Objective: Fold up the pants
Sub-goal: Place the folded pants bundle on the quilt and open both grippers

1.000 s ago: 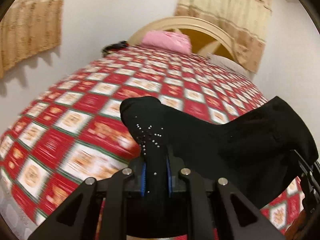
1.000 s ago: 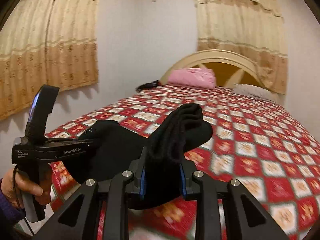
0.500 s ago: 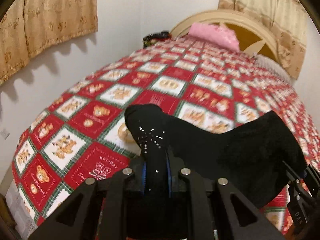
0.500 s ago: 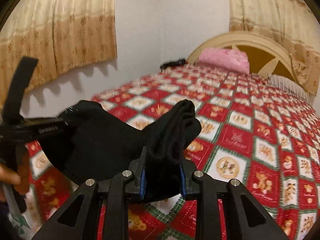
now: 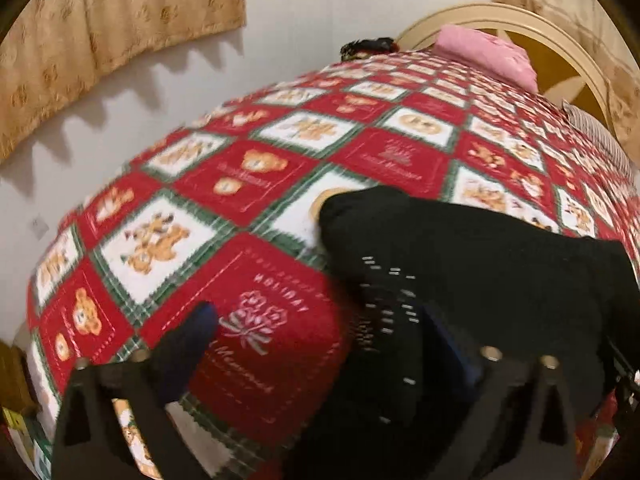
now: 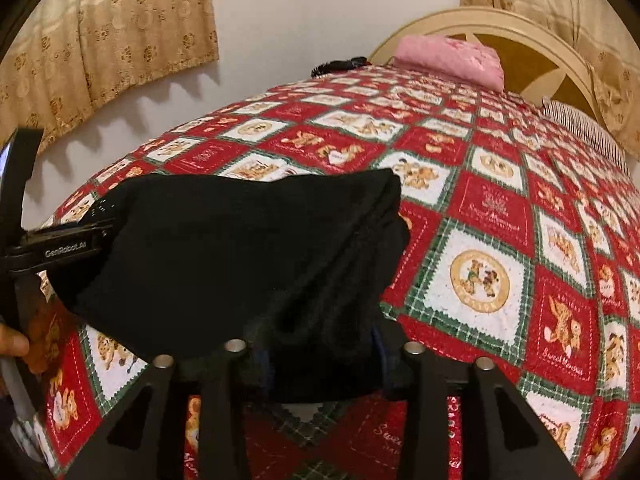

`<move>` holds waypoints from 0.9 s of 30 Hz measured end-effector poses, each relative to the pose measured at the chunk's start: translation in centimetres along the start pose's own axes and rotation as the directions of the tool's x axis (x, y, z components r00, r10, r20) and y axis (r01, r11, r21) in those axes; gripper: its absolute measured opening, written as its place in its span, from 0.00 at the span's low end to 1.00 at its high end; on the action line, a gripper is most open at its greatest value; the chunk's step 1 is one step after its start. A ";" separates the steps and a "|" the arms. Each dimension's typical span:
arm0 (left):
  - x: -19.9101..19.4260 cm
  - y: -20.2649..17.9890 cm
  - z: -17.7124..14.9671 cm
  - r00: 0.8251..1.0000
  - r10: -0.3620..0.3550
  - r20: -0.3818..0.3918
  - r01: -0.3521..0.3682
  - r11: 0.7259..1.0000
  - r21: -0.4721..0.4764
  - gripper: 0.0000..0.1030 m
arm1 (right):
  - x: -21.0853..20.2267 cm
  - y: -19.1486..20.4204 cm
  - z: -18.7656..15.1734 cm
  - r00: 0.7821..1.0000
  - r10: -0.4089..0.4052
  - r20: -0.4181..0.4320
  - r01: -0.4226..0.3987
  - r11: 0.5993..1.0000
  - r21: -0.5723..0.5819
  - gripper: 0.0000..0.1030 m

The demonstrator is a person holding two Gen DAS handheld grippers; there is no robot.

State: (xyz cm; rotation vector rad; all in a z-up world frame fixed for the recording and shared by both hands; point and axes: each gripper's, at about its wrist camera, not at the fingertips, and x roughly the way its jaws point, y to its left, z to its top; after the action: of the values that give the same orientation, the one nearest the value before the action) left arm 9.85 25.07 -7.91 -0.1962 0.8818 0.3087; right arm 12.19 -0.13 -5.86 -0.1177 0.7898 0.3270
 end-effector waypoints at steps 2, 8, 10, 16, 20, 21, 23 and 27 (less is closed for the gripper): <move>0.0 0.7 0.1 0.999 -0.028 -0.026 0.028 1.000 -0.012 1.00 | 0.2 -0.8 -0.1 1.000 -0.021 -0.018 0.021 0.999 0.031 0.69; -2.1 1.8 -0.7 0.998 0.001 -0.067 0.001 1.000 0.019 1.00 | -2.4 -2.7 -1.5 0.999 0.040 -0.015 -0.038 0.988 0.149 0.69; -3.1 2.2 -1.3 0.998 0.017 -0.058 -0.016 1.000 0.019 1.00 | -4.0 -2.6 -2.1 1.000 0.019 -0.007 -0.018 0.988 0.152 0.69; -7.5 1.9 -3.3 0.993 0.110 0.037 -0.112 0.990 0.082 1.00 | -11.0 -0.5 -3.7 0.996 -0.006 0.092 -0.009 0.987 0.162 0.69; -11.4 2.0 -4.8 0.989 0.076 0.128 -0.087 0.993 0.085 1.00 | -14.5 2.0 -5.2 0.989 0.009 0.150 -0.034 0.986 0.165 0.69; -12.4 2.1 -5.3 0.988 0.058 0.146 -0.071 0.994 0.082 1.00 | -15.1 2.7 -5.5 0.987 0.005 0.161 -0.031 0.987 0.159 0.69; -14.0 2.2 -6.1 0.985 0.023 0.172 -0.036 0.997 0.072 1.00 | -17.0 4.6 -6.7 0.979 -0.023 0.205 -0.008 0.989 0.149 0.69; -17.0 2.4 -8.3 0.974 -0.012 0.227 -0.002 0.998 0.063 1.00 | -19.9 6.4 -8.8 0.958 -0.067 0.278 0.017 0.984 0.176 0.70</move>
State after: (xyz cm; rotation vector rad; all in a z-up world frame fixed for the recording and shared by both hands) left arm -7.13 21.76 0.09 -0.1023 0.6625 0.2921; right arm -8.99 -0.98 2.27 0.0742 0.5272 0.2270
